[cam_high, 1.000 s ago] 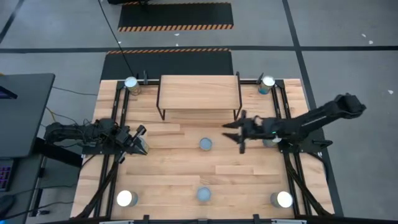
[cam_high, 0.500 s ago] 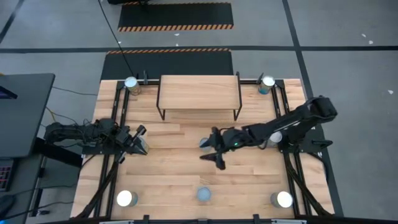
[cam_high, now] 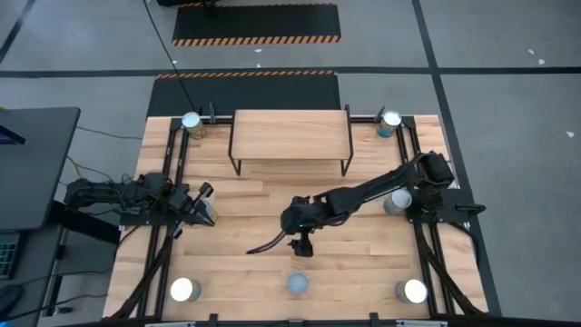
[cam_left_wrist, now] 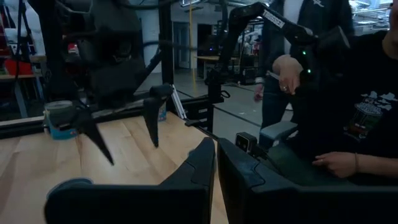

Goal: Pick and place cans onto a shelf
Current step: Put the small yellow canned mushrooms on the shelf

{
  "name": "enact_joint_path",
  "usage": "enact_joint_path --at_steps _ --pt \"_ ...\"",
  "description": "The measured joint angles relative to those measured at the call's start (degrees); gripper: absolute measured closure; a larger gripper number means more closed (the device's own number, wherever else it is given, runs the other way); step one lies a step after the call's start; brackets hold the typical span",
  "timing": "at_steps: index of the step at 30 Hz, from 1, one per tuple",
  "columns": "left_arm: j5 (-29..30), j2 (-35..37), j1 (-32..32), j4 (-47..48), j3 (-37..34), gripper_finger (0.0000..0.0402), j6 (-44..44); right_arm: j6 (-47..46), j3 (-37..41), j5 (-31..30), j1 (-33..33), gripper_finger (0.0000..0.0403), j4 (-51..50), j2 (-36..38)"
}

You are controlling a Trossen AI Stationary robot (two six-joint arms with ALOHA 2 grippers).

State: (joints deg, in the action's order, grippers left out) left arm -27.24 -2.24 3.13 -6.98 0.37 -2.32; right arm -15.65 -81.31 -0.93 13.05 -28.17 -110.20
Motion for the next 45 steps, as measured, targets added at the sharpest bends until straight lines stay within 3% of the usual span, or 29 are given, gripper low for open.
enact_joint_path --at_steps 7,15,26,33,45 --pt "0.00 0.00 0.01 -0.02 -0.01 0.0374 0.01 -5.51 -0.64 -2.32 -2.28 0.0015 -8.48 -3.54" --pt "0.00 0.01 -0.01 -0.01 0.01 0.0374 0.00 -4.98 -0.73 -6.44 -4.89 0.0016 -10.85 -0.99" --pt "0.00 0.02 -0.01 0.01 0.01 0.0374 0.01 -20.19 -1.53 -8.05 -9.41 0.0017 -13.86 -3.31" --pt "0.00 -0.02 0.00 -0.35 0.00 0.0374 0.03 -23.08 -2.63 -7.15 -9.94 0.0024 -14.53 -4.96" --pt "0.01 -0.02 0.00 -0.28 0.00 0.0374 0.01 -19.49 -2.65 -2.44 -9.92 0.0027 -9.47 -7.44"
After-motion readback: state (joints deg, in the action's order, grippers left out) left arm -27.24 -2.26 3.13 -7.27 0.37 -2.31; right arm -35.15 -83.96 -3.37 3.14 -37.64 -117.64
